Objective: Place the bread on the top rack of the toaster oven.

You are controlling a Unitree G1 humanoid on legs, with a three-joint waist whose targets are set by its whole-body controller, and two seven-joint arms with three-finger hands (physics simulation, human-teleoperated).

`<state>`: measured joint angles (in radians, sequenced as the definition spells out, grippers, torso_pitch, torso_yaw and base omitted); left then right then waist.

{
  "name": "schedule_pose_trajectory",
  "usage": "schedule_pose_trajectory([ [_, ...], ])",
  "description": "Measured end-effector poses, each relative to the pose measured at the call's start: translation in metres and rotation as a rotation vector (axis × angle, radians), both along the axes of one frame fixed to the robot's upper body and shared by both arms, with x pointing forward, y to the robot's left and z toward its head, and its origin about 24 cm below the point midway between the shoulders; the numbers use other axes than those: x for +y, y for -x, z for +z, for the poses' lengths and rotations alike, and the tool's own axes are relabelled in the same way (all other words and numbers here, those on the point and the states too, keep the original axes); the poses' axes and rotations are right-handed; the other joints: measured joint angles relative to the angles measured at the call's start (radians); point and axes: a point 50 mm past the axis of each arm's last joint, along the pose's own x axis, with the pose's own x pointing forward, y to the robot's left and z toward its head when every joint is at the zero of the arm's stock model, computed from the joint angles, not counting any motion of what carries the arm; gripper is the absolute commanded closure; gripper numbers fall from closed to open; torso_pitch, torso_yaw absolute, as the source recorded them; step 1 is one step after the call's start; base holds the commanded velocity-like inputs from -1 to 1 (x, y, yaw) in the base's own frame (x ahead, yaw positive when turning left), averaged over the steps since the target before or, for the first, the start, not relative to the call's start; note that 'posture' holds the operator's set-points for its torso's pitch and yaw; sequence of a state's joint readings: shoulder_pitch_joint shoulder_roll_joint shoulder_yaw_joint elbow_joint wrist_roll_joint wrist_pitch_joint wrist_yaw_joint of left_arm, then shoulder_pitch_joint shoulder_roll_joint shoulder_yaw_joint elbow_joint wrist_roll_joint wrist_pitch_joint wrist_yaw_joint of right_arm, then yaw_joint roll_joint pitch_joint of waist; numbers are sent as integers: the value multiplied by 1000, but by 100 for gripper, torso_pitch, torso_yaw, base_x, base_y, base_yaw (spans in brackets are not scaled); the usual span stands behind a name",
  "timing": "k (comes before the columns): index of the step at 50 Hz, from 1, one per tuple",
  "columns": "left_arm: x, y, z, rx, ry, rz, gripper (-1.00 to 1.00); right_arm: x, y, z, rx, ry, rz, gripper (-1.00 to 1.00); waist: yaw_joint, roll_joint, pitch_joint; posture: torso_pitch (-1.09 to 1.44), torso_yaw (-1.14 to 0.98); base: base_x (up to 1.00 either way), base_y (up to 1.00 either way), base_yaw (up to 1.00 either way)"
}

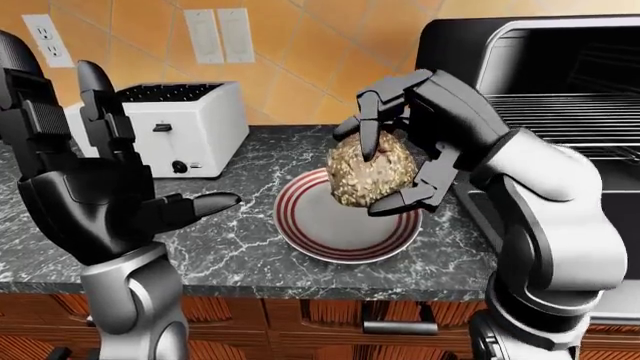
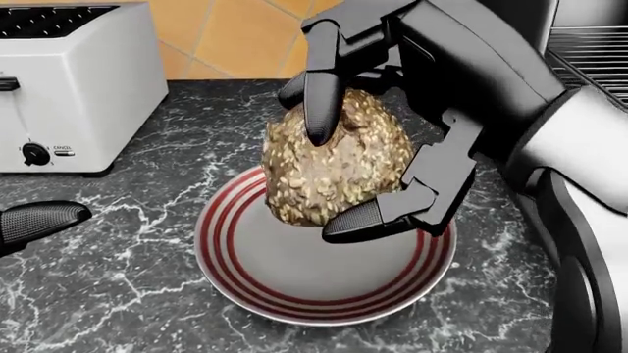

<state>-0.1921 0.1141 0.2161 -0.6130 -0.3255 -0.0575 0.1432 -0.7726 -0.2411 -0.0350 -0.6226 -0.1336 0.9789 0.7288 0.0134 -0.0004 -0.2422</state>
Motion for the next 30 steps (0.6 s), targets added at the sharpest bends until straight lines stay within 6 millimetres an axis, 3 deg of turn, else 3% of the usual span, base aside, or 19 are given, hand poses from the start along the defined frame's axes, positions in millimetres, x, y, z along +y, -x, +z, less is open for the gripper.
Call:
schedule_pose_trajectory([
  [3, 0, 0, 0, 0, 1, 0, -100, 1, 7, 4, -8, 4, 3, 79, 0, 0, 1, -33, 0, 0, 0, 0],
  [30, -1, 1, 0, -1, 0, -5, -100, -23, 32, 22, -66, 10, -98, 76, -1, -3, 5, -33, 0, 0, 0, 0],
])
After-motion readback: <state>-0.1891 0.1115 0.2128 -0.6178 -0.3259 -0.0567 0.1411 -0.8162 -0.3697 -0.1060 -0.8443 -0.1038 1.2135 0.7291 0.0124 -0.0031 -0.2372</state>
